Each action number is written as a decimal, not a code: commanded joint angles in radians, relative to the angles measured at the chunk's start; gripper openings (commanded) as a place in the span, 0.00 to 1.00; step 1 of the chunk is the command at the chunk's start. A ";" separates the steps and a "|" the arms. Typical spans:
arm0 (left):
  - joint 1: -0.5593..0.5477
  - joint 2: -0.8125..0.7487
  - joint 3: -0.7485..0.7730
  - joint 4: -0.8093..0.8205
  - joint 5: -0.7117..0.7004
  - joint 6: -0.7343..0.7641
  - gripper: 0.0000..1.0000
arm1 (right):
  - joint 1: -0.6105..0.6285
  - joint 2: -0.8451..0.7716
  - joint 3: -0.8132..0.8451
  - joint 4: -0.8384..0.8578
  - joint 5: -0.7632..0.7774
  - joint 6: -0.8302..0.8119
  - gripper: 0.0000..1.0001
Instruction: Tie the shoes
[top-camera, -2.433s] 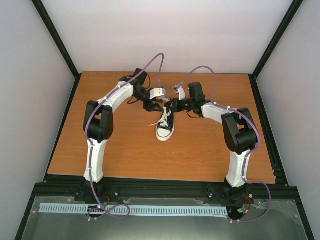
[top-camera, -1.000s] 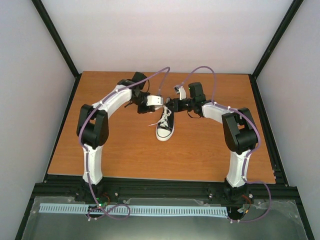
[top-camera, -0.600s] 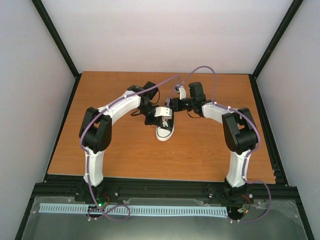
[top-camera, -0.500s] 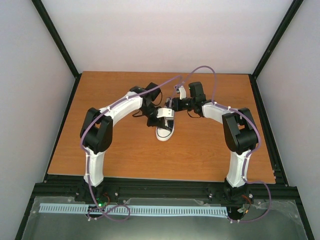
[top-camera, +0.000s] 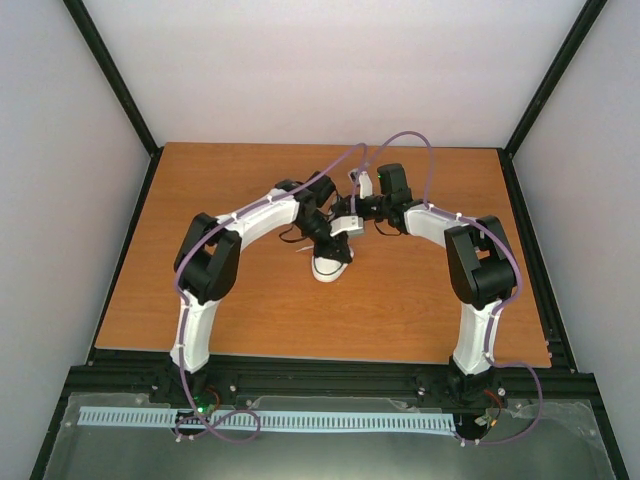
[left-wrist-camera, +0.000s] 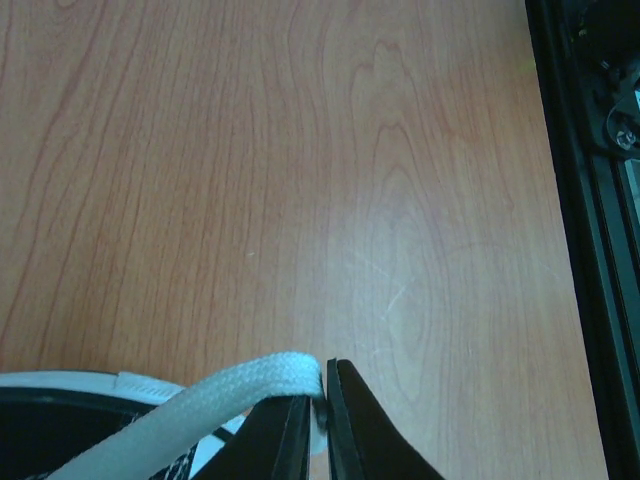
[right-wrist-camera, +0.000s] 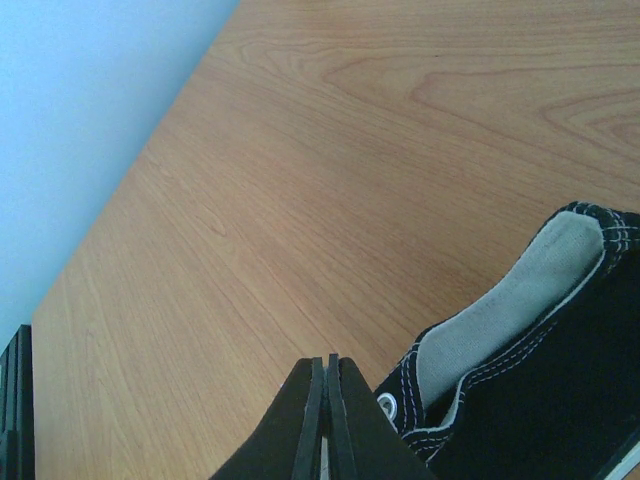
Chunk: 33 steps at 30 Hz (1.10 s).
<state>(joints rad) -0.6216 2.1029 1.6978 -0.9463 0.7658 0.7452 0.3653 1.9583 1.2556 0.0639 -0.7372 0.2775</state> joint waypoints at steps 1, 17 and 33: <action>-0.019 0.024 0.019 0.081 0.045 -0.062 0.10 | -0.004 -0.028 0.023 0.017 0.001 0.001 0.03; -0.109 -0.057 0.057 -0.167 -0.131 0.203 0.65 | -0.003 -0.013 0.038 0.003 0.001 -0.008 0.03; 0.129 -0.336 0.083 -0.368 -0.198 0.258 0.67 | -0.003 0.019 0.094 -0.057 -0.024 -0.058 0.03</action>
<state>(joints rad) -0.6300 1.9057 1.8236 -1.2675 0.6132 0.9779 0.3630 1.9705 1.3178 0.0097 -0.7418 0.2508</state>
